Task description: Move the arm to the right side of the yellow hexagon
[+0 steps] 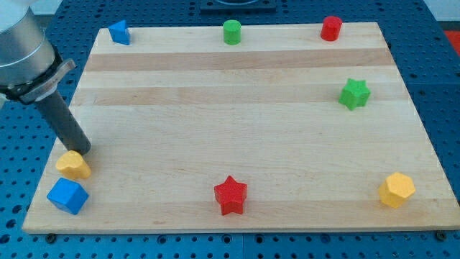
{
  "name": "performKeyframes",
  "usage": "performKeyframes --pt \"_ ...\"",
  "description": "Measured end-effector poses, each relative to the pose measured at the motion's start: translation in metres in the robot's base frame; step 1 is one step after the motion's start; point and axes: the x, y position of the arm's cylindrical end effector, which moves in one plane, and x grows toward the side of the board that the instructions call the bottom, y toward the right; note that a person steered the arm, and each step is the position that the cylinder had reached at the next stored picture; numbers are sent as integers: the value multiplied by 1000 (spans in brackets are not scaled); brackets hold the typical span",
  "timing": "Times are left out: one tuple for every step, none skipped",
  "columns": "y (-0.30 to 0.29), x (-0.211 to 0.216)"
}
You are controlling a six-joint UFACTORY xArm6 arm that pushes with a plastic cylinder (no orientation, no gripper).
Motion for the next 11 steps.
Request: performKeyframes --pt "0 8" --pt "0 14" --pt "-1 14" --pt "28 -28" --pt "106 -55" --pt "198 -57" --pt "291 -56" --pt "381 -55" --pt "469 -49" --pt "543 -32" --pt "569 3"
